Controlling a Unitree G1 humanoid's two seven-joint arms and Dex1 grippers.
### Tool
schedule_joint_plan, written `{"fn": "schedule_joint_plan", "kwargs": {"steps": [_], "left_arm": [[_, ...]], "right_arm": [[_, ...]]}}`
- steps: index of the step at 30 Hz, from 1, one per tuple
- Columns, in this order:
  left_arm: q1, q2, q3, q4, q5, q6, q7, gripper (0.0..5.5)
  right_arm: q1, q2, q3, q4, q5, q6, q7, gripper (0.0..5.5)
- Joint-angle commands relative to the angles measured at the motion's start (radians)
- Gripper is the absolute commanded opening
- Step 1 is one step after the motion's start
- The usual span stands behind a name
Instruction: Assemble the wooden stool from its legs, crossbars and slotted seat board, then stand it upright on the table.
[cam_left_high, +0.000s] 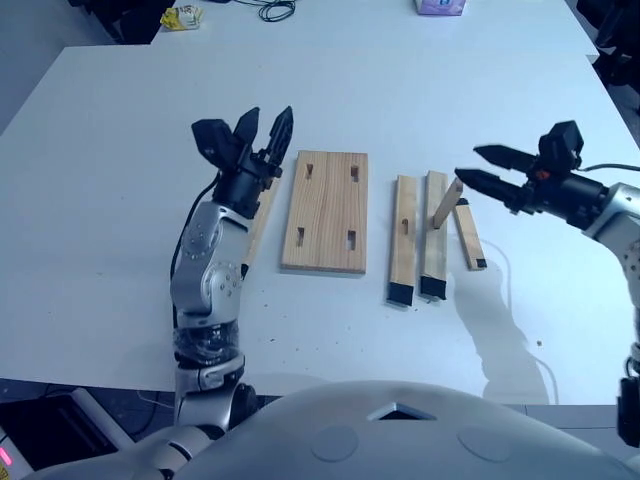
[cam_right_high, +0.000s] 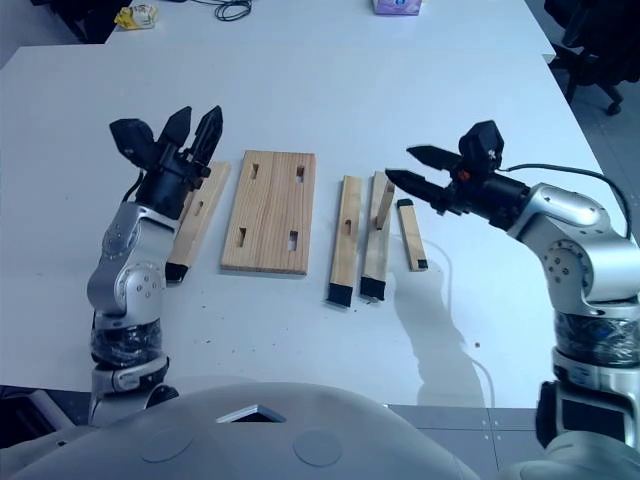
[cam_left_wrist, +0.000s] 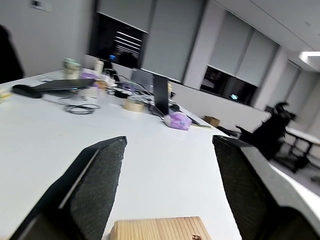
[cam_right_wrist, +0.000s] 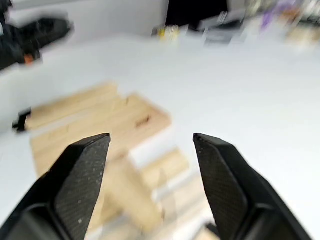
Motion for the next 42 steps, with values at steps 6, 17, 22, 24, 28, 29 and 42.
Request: {"fn": "schedule_joint_plan", "kwargs": {"steps": [6, 17, 22, 24, 28, 29, 42], "left_arm": [[0.062, -0.047, 0.055, -0.092, -0.049, -0.013, 0.106, 3.19], [0.048, -0.04, 0.047, -0.061, -0.048, -0.022, 0.112, 3.19], [0.027, -0.032, 0.058, -0.024, -0.038, -0.04, 0.114, 3.19], [0.029, -0.037, 0.055, -0.017, -0.032, -0.049, 0.115, 3.19], [0.026, -0.04, 0.053, -0.004, -0.028, -0.064, 0.116, 3.19], [0.03, -0.041, 0.054, -0.006, -0.028, -0.068, 0.118, 3.19], [0.05, -0.024, 0.057, -0.015, -0.039, -0.063, 0.116, 3.19]], "right_arm": [[0.183, -0.262, 0.099, -0.039, -0.064, -0.11, 0.481, 3.06], [0.254, 0.012, 0.279, -0.181, -0.215, 0.005, 0.024, 3.06], [0.277, -0.043, 0.312, -0.154, -0.296, -0.066, 0.039, 3.06], [0.245, -0.062, 0.316, -0.096, -0.346, -0.112, 0.044, 3.06], [0.189, -0.069, 0.296, -0.035, -0.358, -0.15, 0.061, 3.06], [0.173, -0.068, 0.291, -0.03, -0.351, -0.151, 0.068, 3.06], [0.068, 0.101, 0.227, -0.123, -0.263, 0.091, -0.179, 3.06]]}}
